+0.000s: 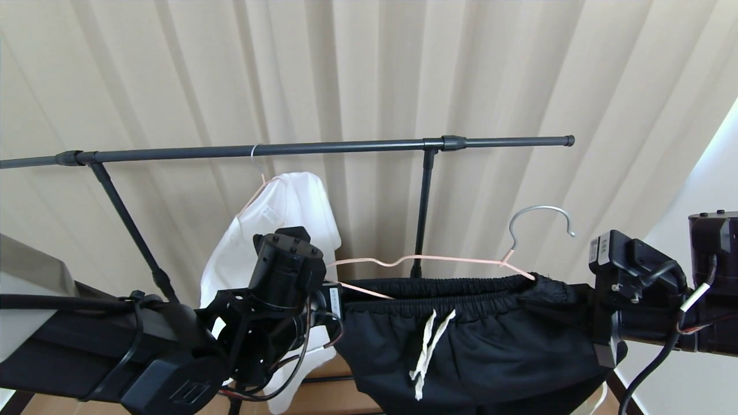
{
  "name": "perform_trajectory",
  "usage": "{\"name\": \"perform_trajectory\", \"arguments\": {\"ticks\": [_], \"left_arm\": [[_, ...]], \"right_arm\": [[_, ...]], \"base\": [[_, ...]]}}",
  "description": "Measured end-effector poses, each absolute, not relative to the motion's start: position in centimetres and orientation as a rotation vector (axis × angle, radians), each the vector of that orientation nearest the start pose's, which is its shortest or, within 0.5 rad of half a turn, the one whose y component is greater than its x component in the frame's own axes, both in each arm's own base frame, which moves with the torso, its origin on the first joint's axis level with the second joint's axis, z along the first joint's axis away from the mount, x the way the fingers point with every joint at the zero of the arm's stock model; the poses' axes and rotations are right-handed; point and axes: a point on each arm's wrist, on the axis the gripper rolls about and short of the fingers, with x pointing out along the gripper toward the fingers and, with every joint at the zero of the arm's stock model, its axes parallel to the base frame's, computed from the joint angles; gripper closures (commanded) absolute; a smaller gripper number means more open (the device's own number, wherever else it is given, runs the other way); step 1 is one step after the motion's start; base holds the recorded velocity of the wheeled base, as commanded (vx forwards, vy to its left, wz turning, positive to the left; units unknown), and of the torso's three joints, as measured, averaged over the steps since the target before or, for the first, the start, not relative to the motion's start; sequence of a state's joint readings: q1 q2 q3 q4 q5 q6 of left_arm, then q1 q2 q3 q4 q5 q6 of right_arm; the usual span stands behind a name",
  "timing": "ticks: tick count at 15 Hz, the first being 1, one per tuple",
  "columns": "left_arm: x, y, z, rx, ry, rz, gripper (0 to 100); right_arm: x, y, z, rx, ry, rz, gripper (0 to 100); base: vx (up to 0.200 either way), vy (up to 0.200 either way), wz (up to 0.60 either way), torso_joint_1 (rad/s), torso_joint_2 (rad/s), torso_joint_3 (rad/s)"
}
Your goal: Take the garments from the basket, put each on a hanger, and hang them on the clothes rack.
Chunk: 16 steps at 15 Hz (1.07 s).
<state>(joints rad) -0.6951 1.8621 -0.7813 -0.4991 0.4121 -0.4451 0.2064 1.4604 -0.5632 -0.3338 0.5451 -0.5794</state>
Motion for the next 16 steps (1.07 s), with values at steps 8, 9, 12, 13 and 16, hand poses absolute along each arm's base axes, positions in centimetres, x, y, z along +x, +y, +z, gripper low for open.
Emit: {"name": "perform_trajectory", "arguments": {"ticks": [8,9,12,13,16], "left_arm": [[26.7,-18.6,12.3,-0.105,0.515,-0.128,100],[26.7,-18.5,12.4,-0.095,0.525,-0.126,100],[26.9,-18.6,13.2,-0.056,0.586,-0.111,100],[27.1,-18.8,13.9,-0.046,0.603,-0.106,100],[27.7,-19.1,16.3,-0.022,0.643,-0.096,100]], "right_arm": [[21.2,5.6,14.6,-0.464,0.378,0.861,100],[21.2,5.5,14.5,-0.47,0.385,0.85,100],[21.2,5.5,14.4,-0.473,0.393,0.844,100],[21.2,5.5,14.3,-0.473,0.393,0.844,100],[21.3,5.5,14.3,-0.478,0.398,0.831,100]], "base": [[0.0,0.0,0.0,0.0,0.0,0.0],[0.0,0.0,0.0,0.0,0.0,0.0],[0.0,0.0,0.0,0.0,0.0,0.0],[0.0,0.0,0.0,0.0,0.0,0.0],[0.0,0.0,0.0,0.0,0.0,0.0]]}}
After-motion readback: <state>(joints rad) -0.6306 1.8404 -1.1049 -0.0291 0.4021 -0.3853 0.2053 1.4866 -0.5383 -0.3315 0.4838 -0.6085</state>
